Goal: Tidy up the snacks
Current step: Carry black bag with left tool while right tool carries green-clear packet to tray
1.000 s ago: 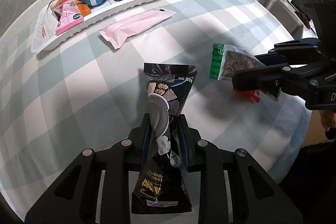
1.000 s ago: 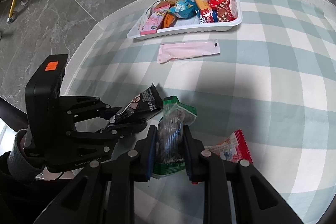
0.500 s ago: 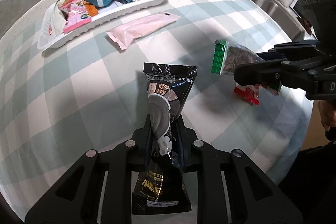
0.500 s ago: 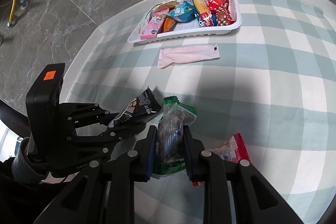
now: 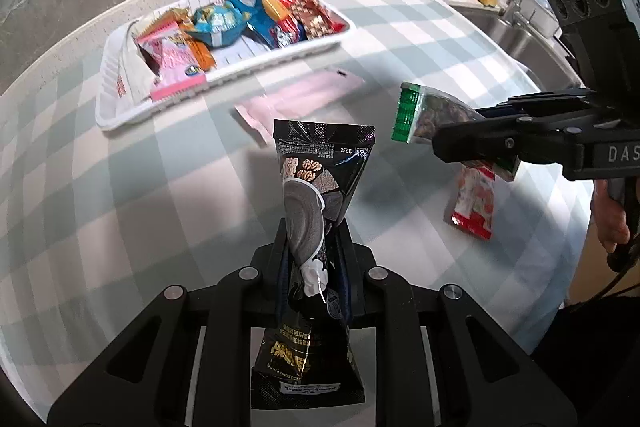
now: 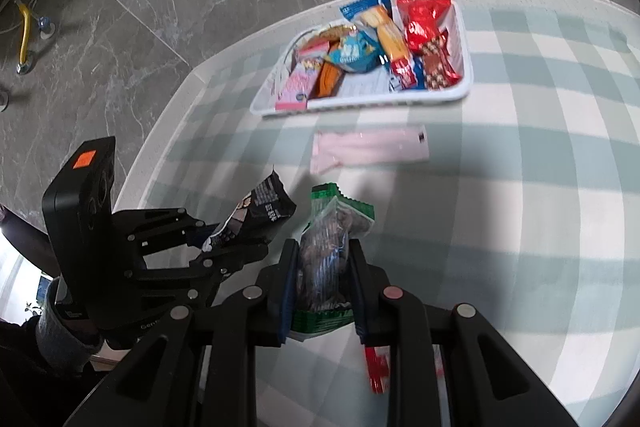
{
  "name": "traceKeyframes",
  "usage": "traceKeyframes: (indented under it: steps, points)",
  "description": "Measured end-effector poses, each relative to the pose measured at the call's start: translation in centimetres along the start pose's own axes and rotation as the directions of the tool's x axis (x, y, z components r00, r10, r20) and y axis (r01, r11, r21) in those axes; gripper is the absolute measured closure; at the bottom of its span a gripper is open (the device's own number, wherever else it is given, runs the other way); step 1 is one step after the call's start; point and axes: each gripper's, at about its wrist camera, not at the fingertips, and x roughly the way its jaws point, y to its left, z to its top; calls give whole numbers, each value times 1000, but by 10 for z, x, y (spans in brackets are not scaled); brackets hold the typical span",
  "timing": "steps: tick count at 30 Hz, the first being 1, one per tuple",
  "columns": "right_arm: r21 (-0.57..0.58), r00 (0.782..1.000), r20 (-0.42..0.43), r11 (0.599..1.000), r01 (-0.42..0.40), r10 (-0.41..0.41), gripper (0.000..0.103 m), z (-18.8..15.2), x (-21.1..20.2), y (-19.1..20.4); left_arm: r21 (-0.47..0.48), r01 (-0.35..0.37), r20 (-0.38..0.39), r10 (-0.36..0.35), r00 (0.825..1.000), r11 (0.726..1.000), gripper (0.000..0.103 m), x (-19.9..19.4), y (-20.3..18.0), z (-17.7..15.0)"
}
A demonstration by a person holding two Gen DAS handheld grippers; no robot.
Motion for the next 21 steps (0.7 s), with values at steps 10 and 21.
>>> traceKeyframes:
  steps: [10,21]
  points:
    - [-20,999,26,1000,-20,20,77,49,6,6,-18,-13,44,14,999,1000,86,-10,29,30]
    - [-39,999,50,999,-10,12,77,102,22,4,-29,-41,92,44,995,999,86,-13,69,77]
